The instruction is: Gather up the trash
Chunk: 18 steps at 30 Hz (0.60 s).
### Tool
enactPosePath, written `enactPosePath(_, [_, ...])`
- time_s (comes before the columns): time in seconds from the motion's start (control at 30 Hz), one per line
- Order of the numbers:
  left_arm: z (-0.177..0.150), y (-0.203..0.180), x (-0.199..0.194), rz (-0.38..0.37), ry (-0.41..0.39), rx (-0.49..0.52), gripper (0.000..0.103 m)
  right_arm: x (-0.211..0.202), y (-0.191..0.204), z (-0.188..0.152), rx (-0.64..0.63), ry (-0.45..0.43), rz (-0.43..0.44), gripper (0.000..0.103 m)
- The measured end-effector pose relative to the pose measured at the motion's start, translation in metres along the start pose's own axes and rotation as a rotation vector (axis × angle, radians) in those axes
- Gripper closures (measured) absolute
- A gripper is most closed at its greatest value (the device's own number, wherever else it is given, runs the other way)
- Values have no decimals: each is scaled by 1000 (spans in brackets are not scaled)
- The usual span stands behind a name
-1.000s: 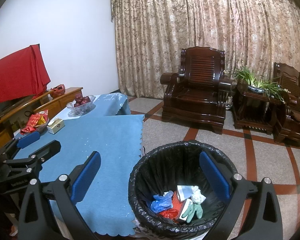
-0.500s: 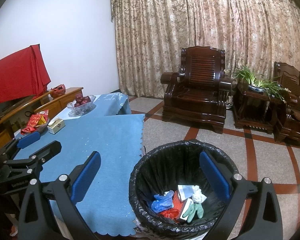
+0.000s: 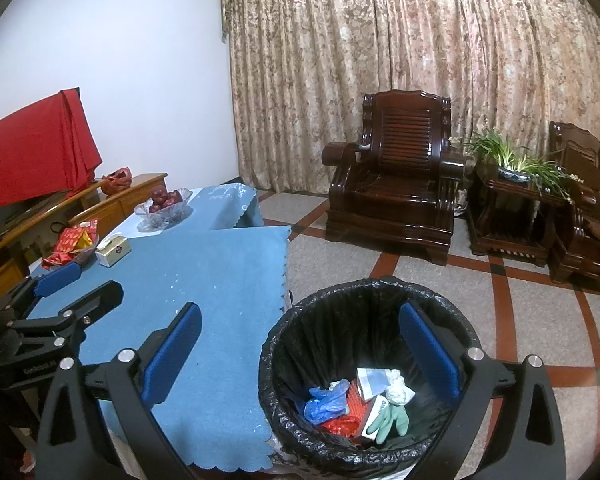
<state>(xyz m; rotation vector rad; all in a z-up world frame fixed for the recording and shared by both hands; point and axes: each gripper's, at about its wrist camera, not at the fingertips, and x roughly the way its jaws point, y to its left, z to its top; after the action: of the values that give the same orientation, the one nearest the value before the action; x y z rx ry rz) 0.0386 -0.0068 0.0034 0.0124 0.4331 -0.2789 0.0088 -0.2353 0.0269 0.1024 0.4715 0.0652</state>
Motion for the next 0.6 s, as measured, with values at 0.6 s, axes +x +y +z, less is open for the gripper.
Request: enactPosePath(0.6, [3,-3,-1,1,1,1,8,0,-1,2,1,2,0,6])
